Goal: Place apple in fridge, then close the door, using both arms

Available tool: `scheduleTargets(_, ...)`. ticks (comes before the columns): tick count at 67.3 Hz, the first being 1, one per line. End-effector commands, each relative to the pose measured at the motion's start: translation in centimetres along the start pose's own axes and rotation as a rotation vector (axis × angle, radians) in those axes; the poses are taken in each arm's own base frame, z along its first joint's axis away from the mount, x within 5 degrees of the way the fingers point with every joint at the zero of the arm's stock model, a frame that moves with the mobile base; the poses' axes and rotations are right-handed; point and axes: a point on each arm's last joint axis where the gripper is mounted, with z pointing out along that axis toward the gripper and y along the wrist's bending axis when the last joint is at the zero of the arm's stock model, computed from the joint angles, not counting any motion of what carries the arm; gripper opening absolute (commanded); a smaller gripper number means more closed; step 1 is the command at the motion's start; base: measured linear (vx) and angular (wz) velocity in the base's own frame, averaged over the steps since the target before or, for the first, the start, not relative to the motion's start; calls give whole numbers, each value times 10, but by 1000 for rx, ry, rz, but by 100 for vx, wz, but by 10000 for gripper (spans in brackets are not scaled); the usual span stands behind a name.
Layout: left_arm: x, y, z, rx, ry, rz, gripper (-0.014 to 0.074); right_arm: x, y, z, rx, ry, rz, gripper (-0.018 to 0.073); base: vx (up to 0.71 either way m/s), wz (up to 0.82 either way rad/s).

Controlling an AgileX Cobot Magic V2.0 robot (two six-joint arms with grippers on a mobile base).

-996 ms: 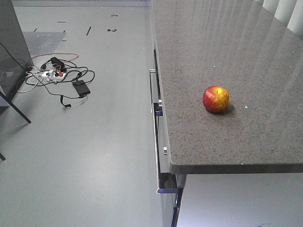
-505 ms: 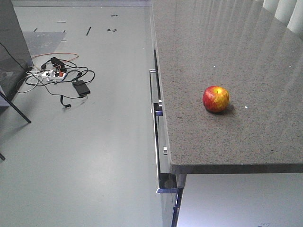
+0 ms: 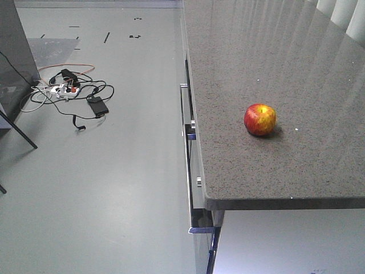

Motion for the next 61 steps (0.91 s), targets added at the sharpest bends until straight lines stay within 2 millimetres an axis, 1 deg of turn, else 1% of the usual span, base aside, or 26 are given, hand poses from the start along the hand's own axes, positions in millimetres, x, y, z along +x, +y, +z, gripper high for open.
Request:
scheduleTargets(1,-13,-3,-3,31,-98,-6,-6,-9,3,-1,-41,-114,102,-3,0,0)
scheduleTargets(6,-13,-3,-3,31,-98,-6,-6,-16,4,-2,-60,-158,164,-3,0,0)
scheduleTargets(11,-13,-3,-3,31,-98,-6,-6,-28,6,-2,-63,-171,159,-3,0,0)
scheduleTargets(19,-13,-3,-3,31,-98,-6,-6,-64,11,2,-44,-155,103,1,0,0)
scheduleTargets(24,-13,-3,-3,31,-98,-6,-6,-92,13,8,-17,-121,95,15,0,0)
scheduleTargets(28,-13,-3,-3,31,-98,-6,-6,-114,15,15,3,-90,82,44,0,0)
scheduleTargets(31,-13,-3,-3,31,-98,-6,-6,-125,16,22,13,-66,79,72,0,0)
scheduleTargets(37,-13,-3,-3,31,-98,-6,-6,-147,19,34,25,-46,73,176,0,0)
scheduleTargets(40,-13,-3,-3,31,-98,-6,-6,-154,20,41,28,-35,57,252,0,0)
scheduleTargets(41,-13,-3,-3,31,-98,-6,-6,-157,20,43,28,-38,48,290,0,0)
scheduleTargets(45,-13,-3,-3,31,-98,-6,-6,-162,21,50,28,-33,8,399,0,0)
scheduleTargets(48,-13,-3,-3,31,-98,-6,-6,-166,22,56,23,-37,-13,511,0,0)
scheduleTargets(54,-13,-3,-3,31,-98,-6,-6,-168,24,67,-2,-81,-38,664,0,0)
scheduleTargets(58,-13,-3,-3,31,-98,-6,-6,-169,25,72,-15,-103,-33,724,0,0)
scheduleTargets(61,-13,-3,-3,31,-98,-6,-6,-170,26,75,-24,-116,-33,727,0,0)
